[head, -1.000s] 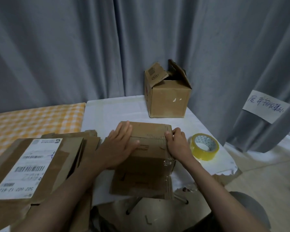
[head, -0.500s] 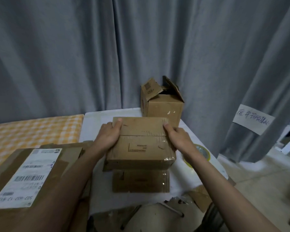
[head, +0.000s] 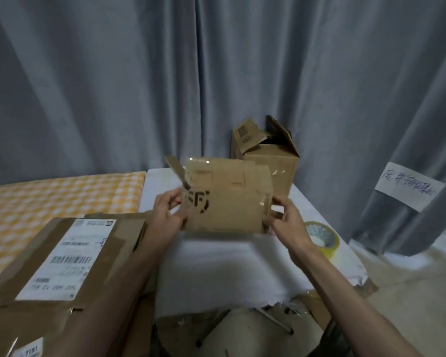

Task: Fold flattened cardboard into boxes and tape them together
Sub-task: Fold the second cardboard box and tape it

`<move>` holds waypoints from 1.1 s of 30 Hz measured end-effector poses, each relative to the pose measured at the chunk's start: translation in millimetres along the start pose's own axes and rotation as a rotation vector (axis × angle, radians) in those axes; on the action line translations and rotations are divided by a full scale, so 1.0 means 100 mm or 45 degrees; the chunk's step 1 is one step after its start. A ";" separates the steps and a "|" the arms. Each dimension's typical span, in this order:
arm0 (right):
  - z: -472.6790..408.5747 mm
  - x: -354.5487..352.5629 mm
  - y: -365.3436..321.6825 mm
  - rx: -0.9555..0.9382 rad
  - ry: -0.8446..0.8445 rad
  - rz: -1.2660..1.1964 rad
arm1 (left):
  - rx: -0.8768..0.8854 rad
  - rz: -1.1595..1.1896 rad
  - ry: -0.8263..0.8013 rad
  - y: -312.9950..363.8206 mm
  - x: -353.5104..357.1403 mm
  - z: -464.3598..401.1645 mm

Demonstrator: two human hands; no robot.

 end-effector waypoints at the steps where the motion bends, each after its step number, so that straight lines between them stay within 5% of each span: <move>1: 0.03 0.01 0.14 0.010 -0.012 0.008 | -0.038 -0.067 -0.004 -0.13 0.04 0.06; 7: 0.12 -0.02 0.68 0.048 -0.009 0.157 | -0.203 -0.109 0.057 -0.57 0.17 0.37; 16: -0.19 -0.04 0.26 -0.107 0.031 0.183 | -0.154 -0.020 0.122 -0.58 0.00 0.25; 20: -0.23 -0.03 0.21 -0.086 -0.036 -0.016 | -0.321 0.506 0.174 -0.62 -0.03 0.17; 25: -0.01 -0.12 0.10 -0.172 -0.198 -0.063 | -0.318 0.583 0.128 -0.57 -0.06 -0.05; 30: 0.14 -0.13 0.19 -0.065 -0.372 0.016 | -0.055 -0.150 -0.015 -0.32 -0.04 -0.24; 33: 0.15 -0.16 0.26 -0.032 -0.380 0.044 | -0.153 -0.366 -0.072 -0.33 0.07 -0.33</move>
Point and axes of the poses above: each hand's wrist, its own z-axis away from the middle knuckle, its own x-axis out of the palm, y = z × x, the point moved 7 cm from there along -z, towards the middle knuckle, and after that the axes turned 7 degrees about -z, right-handed, at the moved point
